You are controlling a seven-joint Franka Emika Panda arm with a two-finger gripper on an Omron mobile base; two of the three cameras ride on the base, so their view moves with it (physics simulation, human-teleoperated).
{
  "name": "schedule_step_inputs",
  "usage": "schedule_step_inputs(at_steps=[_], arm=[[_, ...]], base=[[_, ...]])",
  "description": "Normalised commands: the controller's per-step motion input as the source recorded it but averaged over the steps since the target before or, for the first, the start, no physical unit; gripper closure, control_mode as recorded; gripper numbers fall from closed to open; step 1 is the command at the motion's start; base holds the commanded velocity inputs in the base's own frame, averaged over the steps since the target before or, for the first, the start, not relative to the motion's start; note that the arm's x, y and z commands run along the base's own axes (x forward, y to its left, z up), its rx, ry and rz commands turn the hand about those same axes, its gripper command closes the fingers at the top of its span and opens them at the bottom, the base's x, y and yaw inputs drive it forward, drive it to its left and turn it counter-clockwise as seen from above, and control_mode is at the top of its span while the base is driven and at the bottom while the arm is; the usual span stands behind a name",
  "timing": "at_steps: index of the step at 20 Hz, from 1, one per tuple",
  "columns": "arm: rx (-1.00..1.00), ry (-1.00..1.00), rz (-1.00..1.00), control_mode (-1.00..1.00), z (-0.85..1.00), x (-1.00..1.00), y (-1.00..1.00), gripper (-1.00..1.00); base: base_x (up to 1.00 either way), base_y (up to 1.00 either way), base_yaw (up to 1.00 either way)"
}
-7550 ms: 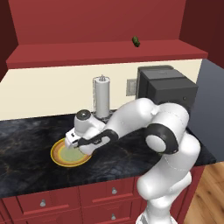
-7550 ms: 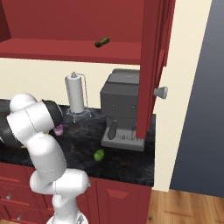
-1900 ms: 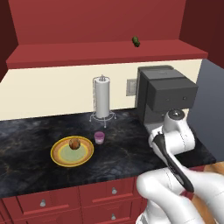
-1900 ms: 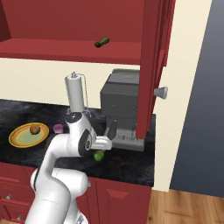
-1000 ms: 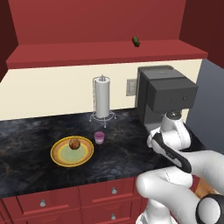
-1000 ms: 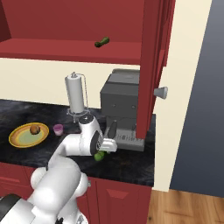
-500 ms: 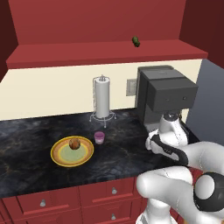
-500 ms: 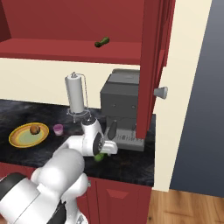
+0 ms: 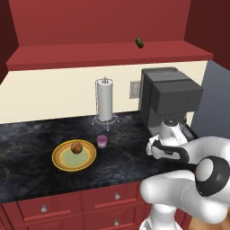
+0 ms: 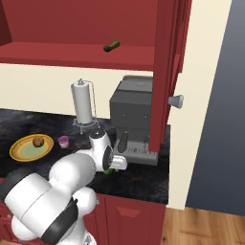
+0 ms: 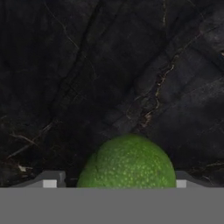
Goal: Pick the avocado and bread from the counter and place them on the plate. Then pick the jam from the cabinet and place it next to the plate. Lastly close the cabinet door.
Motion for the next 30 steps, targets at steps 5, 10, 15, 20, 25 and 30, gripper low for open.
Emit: schedule_step_inputs(at_steps=[5,10,15,20,25,30], arm=[[0.00,0.00,0.00,-1.00,-0.23,0.00,0.11,1.00],[0.00,-0.05,0.00,-1.00,0.24,-0.23,0.32,1.00],[0.00,-0.04,0.01,-1.00,0.60,-0.42,0.63,1.00],[0.00,0.00,0.06,-1.00,0.46,-0.07,0.82,1.00],[0.00,0.02,0.10,-1.00,0.37,0.00,0.96,1.00],[0.00,0.01,0.12,-1.00,0.30,0.00,1.00,1.00]], base=[[0.00,0.00,0.00],[0.00,0.00,0.00],[0.00,0.00,0.00],[0.00,0.00,0.00],[0.00,0.00,0.00],[0.00,0.00,0.00]])
